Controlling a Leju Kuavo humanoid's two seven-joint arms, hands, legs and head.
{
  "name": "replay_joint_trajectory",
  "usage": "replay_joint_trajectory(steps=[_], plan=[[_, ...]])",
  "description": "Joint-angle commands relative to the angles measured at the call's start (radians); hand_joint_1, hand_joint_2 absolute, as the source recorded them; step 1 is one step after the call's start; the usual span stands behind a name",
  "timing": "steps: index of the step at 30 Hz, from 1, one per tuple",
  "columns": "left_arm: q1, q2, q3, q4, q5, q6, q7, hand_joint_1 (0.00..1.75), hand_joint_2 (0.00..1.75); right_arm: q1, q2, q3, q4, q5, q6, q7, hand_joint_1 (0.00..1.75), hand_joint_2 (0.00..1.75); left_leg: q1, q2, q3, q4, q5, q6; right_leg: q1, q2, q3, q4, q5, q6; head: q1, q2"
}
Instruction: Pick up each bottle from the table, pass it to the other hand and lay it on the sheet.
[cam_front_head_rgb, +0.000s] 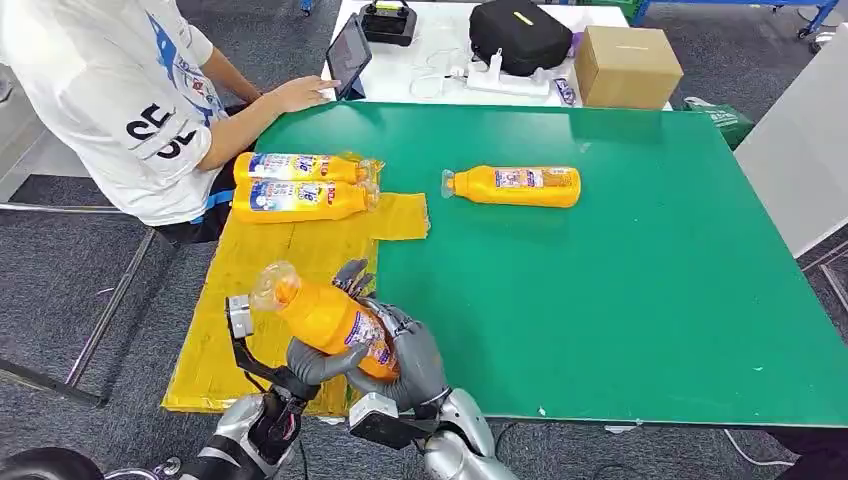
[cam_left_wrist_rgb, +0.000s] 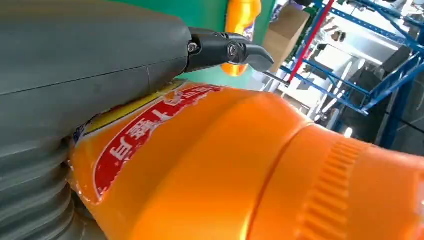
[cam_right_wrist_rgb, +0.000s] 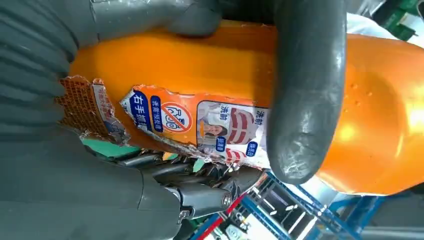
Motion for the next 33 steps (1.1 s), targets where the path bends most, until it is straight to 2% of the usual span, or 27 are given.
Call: replay_joint_trajectory(steps=[1,2,3,4,5,24,25,27,28,29,33], plan=[[-0.055,0.010,-0.063,0.036,-0.004,-0.007,0.013,0.00,1.75,-0.046,0.011,0.058,0.182,-0.009,0.018,0.003,1.75,1.75,0.001,-0.001,0.003,0.000,-0.001,-0.001,0.001,-0.002,0.003,-0.001,-0.001,-0.001,0.000,0.000],[-0.055,0.007,-0.068,0.034,-0.010,0.002,0.013,0.00,1.75,-0.051,0.016,0.055,0.184,-0.004,0.005,0.003,1.75,1.75,0.002,-0.001,0.008,0.000,-0.003,-0.001,0.003,-0.003,0.009,-0.002,-0.003,-0.003,0.000,0.000],[-0.056,0.005,-0.073,0.030,-0.027,0.021,0.009,0.49,1.75,-0.057,0.020,0.051,0.186,-0.004,0.007,0.003,1.75,1.75,0.001,-0.001,0.003,0.000,-0.001,-0.001,0.001,-0.002,0.003,-0.001,-0.001,-0.001,0.000,0.000],[-0.057,0.000,-0.074,0.029,-0.027,0.022,0.009,1.22,1.75,-0.061,0.022,0.050,0.184,-0.002,0.002,0.003,1.75,1.75,0.001,-0.002,0.003,0.000,-0.001,-0.001,0.001,-0.003,0.004,-0.001,-0.002,-0.002,0.000,0.000],[-0.060,-0.001,-0.085,0.027,-0.040,0.033,0.014,1.75,1.75,-0.067,0.028,0.045,0.183,0.001,0.000,0.003,1.75,1.75,0.002,-0.001,0.005,0.001,-0.002,-0.001,0.002,-0.003,0.006,-0.001,-0.002,-0.002,0.000,0.000],[-0.054,-0.019,-0.102,0.014,-0.058,0.067,0.006,1.75,1.75,-0.089,0.038,0.021,0.177,0.031,0.004,0.017,1.75,1.75,0.001,-0.001,0.003,0.001,-0.001,-0.001,0.001,-0.003,0.003,0.000,-0.002,-0.001,0.000,0.000],[-0.053,-0.021,-0.102,0.015,-0.058,0.070,0.006,1.75,1.75,-0.089,0.040,0.017,0.176,0.030,0.001,0.018,1.62,1.75,0.000,-0.001,0.001,0.000,0.000,0.000,0.001,-0.002,0.001,0.000,-0.001,-0.001,0.000,0.000],[-0.048,-0.027,-0.090,0.005,-0.057,0.088,0.001,1.75,1.75,-0.083,0.044,0.001,0.163,0.025,-0.003,0.021,0.00,1.75,0.001,-0.001,0.004,0.001,-0.002,-0.001,0.002,-0.003,0.005,0.000,-0.002,-0.002,0.000,0.000],[-0.043,-0.031,-0.077,-0.010,-0.069,0.112,-0.012,1.75,1.75,-0.076,0.044,-0.006,0.144,0.015,0.006,0.024,0.00,1.75,0.001,-0.001,0.002,0.001,-0.001,-0.001,0.001,-0.002,0.003,0.000,-0.002,-0.001,0.000,0.000],[-0.041,-0.033,-0.067,-0.026,-0.088,0.138,-0.020,1.75,1.75,-0.070,0.039,-0.009,0.120,0.011,0.014,0.031,0.00,0.00,0.001,-0.001,0.003,0.001,-0.002,-0.001,0.002,-0.003,0.004,0.000,-0.002,-0.002,0.000,0.000],[-0.040,-0.051,-0.013,-0.110,-0.173,0.264,-0.051,1.75,1.75,-0.039,0.004,-0.030,-0.039,-0.011,0.027,0.046,0.00,0.00,0.001,-0.001,0.003,0.002,-0.003,-0.001,0.002,-0.002,0.004,0.001,-0.003,-0.002,0.000,0.000]])
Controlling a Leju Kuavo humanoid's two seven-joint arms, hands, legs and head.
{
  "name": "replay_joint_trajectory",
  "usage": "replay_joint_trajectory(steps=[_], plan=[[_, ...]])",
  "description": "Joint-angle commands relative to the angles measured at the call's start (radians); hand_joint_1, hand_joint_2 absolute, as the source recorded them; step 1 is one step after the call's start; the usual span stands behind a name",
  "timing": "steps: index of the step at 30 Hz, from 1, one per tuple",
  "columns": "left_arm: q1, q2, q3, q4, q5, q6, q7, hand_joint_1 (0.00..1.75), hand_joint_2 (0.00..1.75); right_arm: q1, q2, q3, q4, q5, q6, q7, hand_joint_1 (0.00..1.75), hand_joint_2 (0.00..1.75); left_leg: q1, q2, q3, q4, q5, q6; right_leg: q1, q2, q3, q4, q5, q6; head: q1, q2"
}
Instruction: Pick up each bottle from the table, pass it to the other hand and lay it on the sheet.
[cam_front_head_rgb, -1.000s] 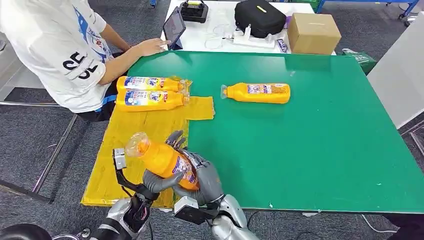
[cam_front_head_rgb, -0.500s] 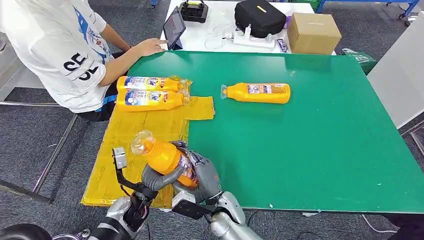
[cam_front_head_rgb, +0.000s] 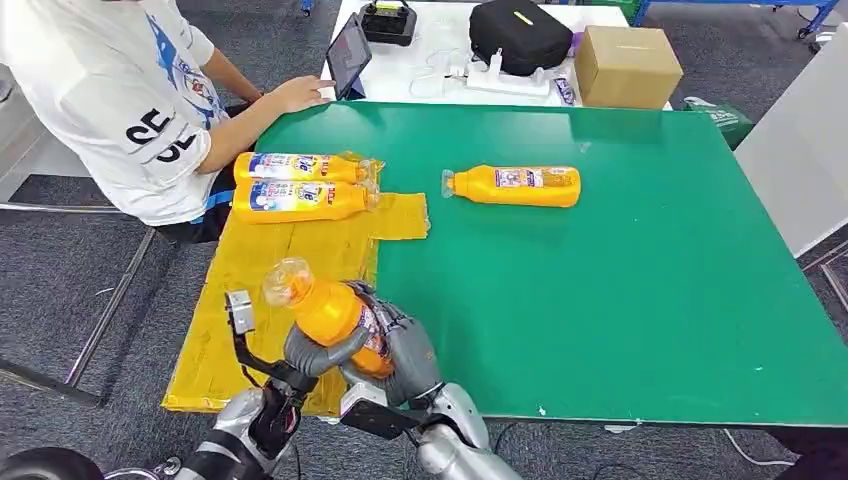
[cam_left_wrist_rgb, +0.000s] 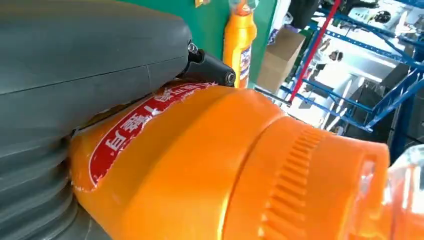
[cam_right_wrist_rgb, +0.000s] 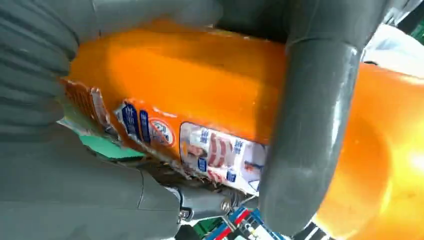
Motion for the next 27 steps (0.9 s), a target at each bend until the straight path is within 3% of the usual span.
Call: replay_joint_trajectory(steps=[1,16,19,21,25,27], plan=[[-0.022,-0.056,0.015,-0.125,-0.119,0.159,-0.029,1.75,1.75,0.019,-0.045,-0.016,-0.179,-0.026,0.039,0.043,0.00,0.00,0.001,-0.002,0.001,0.002,-0.002,-0.001,0.001,-0.003,0.002,0.001,-0.002,-0.001,0.000,0.000],[-0.043,-0.086,0.145,-0.236,-0.258,0.486,-0.087,1.75,1.75,0.114,-0.080,-0.114,-0.474,-0.052,-0.037,0.050,0.00,0.00,0.001,-0.001,0.002,0.001,-0.001,-0.001,0.001,-0.002,0.002,0.000,-0.001,-0.001,0.000,0.000],[-0.072,-0.082,0.160,-0.214,-0.439,0.685,-0.137,1.75,1.75,0.145,-0.069,-0.147,-0.567,-0.069,-0.115,0.018,0.00,0.00,0.001,-0.003,0.001,0.001,-0.001,-0.001,0.001,-0.003,0.003,0.000,-0.002,-0.001,0.000,0.000],[-0.078,-0.082,0.167,-0.211,-0.439,0.684,-0.138,1.75,1.75,0.151,-0.073,-0.144,-0.590,-0.068,-0.115,0.021,0.00,0.00,0.001,-0.002,0.002,0.001,-0.002,-0.001,0.001,-0.002,0.003,0.001,-0.002,-0.001,0.000,0.000],[-0.122,-0.061,0.161,-0.149,-0.704,0.842,-0.136,1.75,1.75,0.178,-0.034,-0.214,-0.676,-0.077,-0.115,-0.015,0.00,0.00,0.001,-0.003,0.002,0.001,-0.001,-0.001,0.001,-0.004,0.003,0.001,-0.002,-0.002,0.000,0.000],[-0.155,-0.037,0.136,-0.097,-0.819,0.840,-0.102,1.75,1.75,0.178,-0.031,-0.232,-0.703,-0.083,-0.115,-0.015,0.00,0.00,0.001,-0.003,0.003,0.001,-0.001,-0.001,0.002,-0.004,0.004,0.001,-0.002,-0.002,0.000,0.000]])
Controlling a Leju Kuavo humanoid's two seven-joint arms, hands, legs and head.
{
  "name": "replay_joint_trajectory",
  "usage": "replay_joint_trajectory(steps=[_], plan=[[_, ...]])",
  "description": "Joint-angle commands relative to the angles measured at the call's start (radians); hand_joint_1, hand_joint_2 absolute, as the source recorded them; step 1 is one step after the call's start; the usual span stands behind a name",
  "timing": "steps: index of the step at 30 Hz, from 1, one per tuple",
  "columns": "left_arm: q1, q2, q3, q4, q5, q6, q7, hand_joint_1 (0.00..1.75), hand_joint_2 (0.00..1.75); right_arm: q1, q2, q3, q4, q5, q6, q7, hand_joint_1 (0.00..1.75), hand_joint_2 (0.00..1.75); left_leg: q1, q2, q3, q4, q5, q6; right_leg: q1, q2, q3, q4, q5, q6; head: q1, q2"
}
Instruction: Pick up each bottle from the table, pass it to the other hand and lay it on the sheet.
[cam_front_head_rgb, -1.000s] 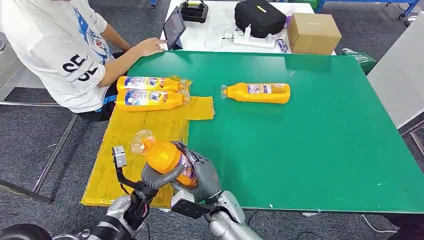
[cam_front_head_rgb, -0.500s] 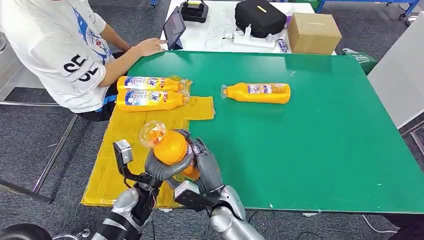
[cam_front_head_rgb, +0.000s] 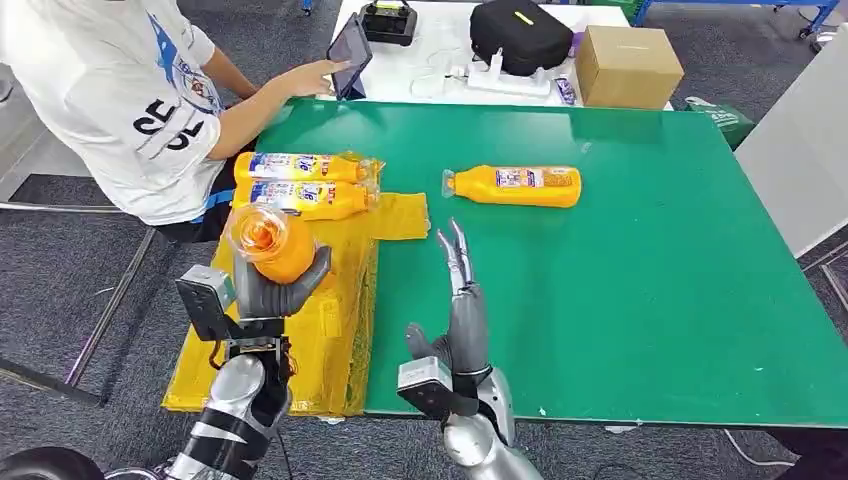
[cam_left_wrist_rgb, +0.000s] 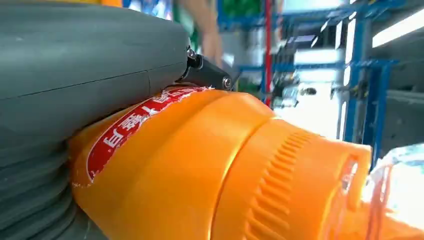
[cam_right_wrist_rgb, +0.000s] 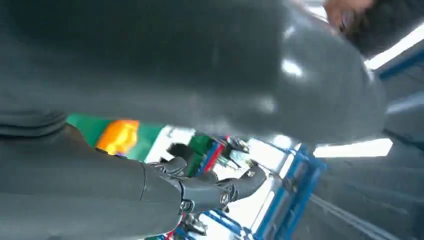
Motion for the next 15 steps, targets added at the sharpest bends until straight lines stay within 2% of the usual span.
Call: replay_joint_trajectory(steps=[1,5,10,11,15], plan=[[-0.153,0.056,-0.024,0.186,-0.473,0.177,0.066,1.75,1.75,0.035,0.018,-0.129,-0.203,-0.018,-0.005,-0.032,0.00,0.00,0.001,-0.002,0.002,0.001,-0.001,-0.001,0.001,-0.003,0.003,0.001,-0.001,-0.002,0.000,0.000],[-0.272,0.093,-0.080,0.383,-0.898,0.248,0.203,1.75,1.75,0.041,0.046,-0.188,-0.339,-0.013,-0.005,-0.032,0.00,0.00,0.001,-0.005,0.003,0.001,-0.001,-0.001,0.002,-0.006,0.005,0.001,-0.002,-0.002,0.000,0.000],[-0.272,0.093,-0.080,0.383,-0.898,0.248,0.203,1.75,1.75,0.041,0.046,-0.188,-0.339,-0.013,-0.005,-0.032,0.00,0.00,0.000,0.000,0.002,-0.001,0.001,-0.001,0.000,-0.001,0.002,0.000,0.001,-0.001,0.000,0.000],[-0.318,0.107,-0.103,0.485,-1.029,0.250,0.247,1.75,1.75,0.043,0.057,-0.211,-0.393,-0.011,-0.005,-0.032,0.00,0.00,0.001,0.001,0.004,0.000,-0.001,-0.001,0.001,-0.001,0.004,-0.001,0.000,-0.003,0.000,0.000],[-0.429,0.136,-0.164,0.732,-1.179,0.168,0.270,1.75,1.75,0.032,0.031,-0.208,-0.395,-0.005,-0.005,-0.032,0.00,0.00,0.001,-0.003,0.005,0.000,0.000,-0.002,0.002,-0.005,0.005,0.000,0.000,-0.004,0.000,0.000]])
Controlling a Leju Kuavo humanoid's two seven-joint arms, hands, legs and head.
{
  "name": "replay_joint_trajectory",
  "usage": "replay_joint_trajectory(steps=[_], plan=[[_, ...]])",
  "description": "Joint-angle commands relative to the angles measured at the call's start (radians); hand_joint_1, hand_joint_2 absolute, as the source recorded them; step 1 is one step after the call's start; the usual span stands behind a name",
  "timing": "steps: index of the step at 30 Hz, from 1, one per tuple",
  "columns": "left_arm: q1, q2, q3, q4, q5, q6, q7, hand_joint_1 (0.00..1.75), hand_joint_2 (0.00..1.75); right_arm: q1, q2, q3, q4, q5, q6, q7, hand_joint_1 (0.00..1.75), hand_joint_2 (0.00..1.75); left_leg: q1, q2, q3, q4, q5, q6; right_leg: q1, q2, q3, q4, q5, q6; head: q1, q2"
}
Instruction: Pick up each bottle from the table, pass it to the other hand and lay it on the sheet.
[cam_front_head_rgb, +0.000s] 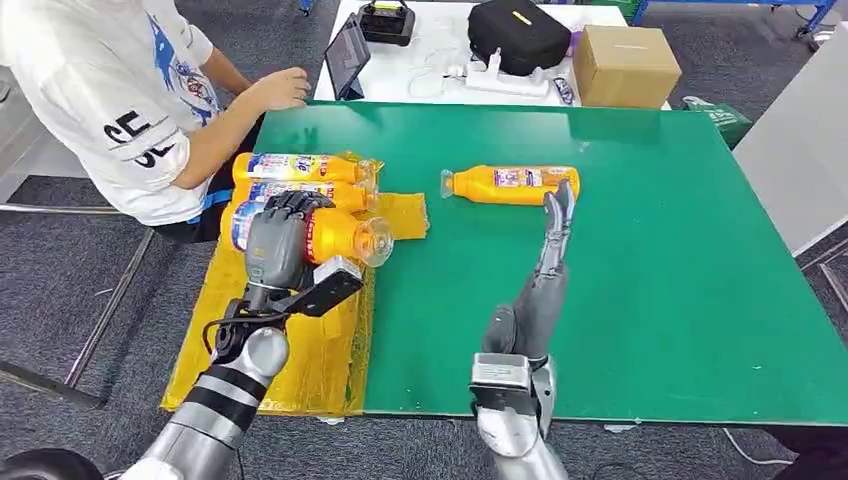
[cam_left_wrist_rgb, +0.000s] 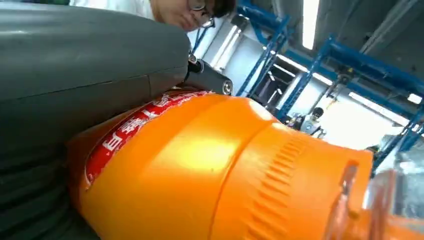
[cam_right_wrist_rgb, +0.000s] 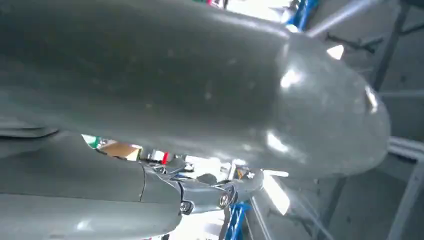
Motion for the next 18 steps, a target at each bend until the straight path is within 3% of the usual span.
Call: replay_joint_trajectory(steps=[1,2,3,17,18], plan=[[-0.239,0.074,-0.107,0.510,-0.189,-0.097,0.019,1.75,1.75,-0.021,-0.029,-0.056,-0.071,-0.003,0.003,-0.002,0.00,0.00,0.001,-0.002,0.004,0.000,-0.001,-0.001,0.002,-0.003,0.005,-0.001,-0.001,-0.002,0.000,0.000],[-0.254,0.082,-0.122,0.547,-0.204,-0.129,0.014,1.75,1.75,-0.023,-0.035,-0.051,-0.062,-0.008,0.003,-0.002,0.00,1.75,0.001,-0.001,0.003,0.000,0.000,-0.001,0.001,-0.002,0.004,-0.001,-0.001,-0.001,0.000,0.000],[-0.259,0.085,-0.116,0.564,-0.198,-0.140,0.013,1.75,1.75,-0.024,-0.039,-0.049,-0.053,-0.014,0.003,-0.002,0.00,1.75,0.002,0.000,0.008,0.000,-0.002,-0.002,0.003,-0.002,0.009,-0.001,-0.002,-0.003,0.000,0.000],[-0.230,0.062,-0.054,0.651,-0.157,-0.271,0.057,1.75,1.75,-0.036,-0.062,-0.018,0.038,-0.073,0.003,-0.002,0.00,1.75,0.001,0.002,0.003,0.000,-0.001,-0.001,0.002,0.000,0.004,-0.001,-0.001,-0.001,0.000,0.000],[-0.229,0.062,-0.052,0.656,-0.154,-0.281,0.056,1.75,1.75,-0.037,-0.062,-0.015,0.044,-0.078,0.003,-0.002,0.00,1.75,0.003,0.003,0.009,0.000,-0.003,-0.002,0.003,0.000,0.010,-0.001,-0.002,-0.003,0.000,0.000]])
